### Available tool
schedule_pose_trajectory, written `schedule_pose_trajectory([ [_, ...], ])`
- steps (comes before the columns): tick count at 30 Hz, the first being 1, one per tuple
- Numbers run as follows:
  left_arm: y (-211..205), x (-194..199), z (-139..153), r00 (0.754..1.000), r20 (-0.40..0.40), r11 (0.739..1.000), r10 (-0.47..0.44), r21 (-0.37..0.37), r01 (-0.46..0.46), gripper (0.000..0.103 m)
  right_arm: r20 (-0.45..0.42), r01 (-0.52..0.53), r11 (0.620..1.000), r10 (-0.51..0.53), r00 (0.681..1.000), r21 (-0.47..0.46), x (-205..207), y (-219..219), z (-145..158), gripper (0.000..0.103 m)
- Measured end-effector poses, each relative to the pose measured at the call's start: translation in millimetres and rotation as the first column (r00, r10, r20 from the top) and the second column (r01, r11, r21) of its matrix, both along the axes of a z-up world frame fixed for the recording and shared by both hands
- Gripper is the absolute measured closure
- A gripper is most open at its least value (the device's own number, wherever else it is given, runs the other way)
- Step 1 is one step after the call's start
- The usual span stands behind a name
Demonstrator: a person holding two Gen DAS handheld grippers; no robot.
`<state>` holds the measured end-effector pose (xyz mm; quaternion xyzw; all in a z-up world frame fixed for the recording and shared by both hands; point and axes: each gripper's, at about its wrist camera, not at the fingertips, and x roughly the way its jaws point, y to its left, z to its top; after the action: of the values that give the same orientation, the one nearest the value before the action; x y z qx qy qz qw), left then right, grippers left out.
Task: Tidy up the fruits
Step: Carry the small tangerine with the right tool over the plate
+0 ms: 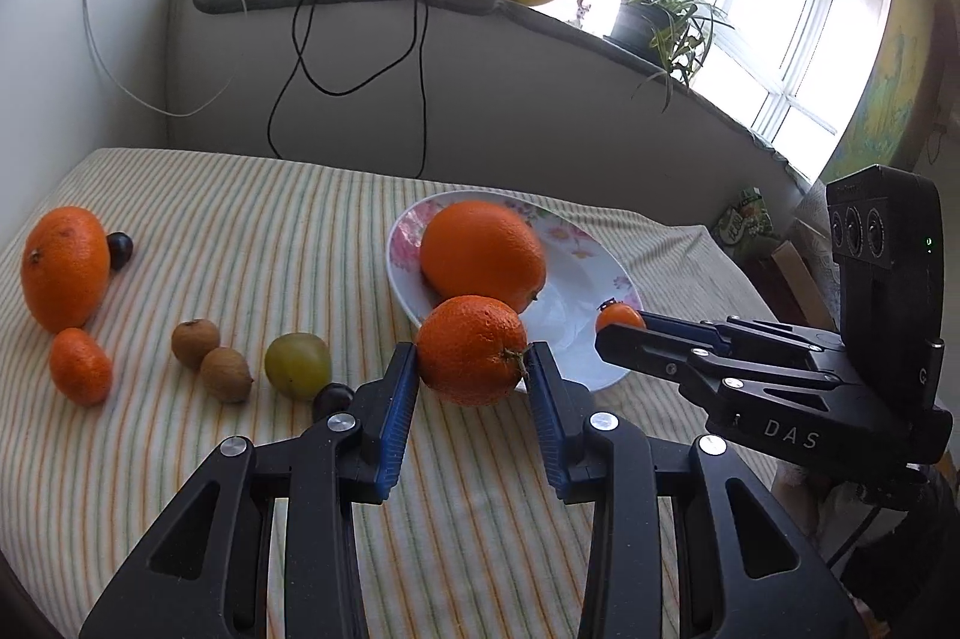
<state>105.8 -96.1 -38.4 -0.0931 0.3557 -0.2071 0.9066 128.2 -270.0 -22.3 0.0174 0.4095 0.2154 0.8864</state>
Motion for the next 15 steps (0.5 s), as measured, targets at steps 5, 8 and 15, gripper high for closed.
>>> schedule_pose_trajectory([
  [5,-14.1,6.4,-1.3,1.000,-0.009,1.000,-0.024,0.005,0.024,0.068,-0.001,0.020,1.000,-0.020,1.000,-0.007,9.2,-11.0,-1.6,0.079],
  [8,-22.2,9.2,-1.6,0.999,-0.016,0.999,-0.041,0.007,0.041,0.068,0.000,0.032,0.999,-0.032,0.999,-0.010,15.5,-18.3,-2.3,0.079],
  [15,-40.5,15.5,-5.1,0.997,-0.032,0.997,-0.077,0.025,0.077,0.068,-0.005,0.052,0.999,-0.052,0.999,-0.012,30.9,-31.6,-6.0,0.079],
])
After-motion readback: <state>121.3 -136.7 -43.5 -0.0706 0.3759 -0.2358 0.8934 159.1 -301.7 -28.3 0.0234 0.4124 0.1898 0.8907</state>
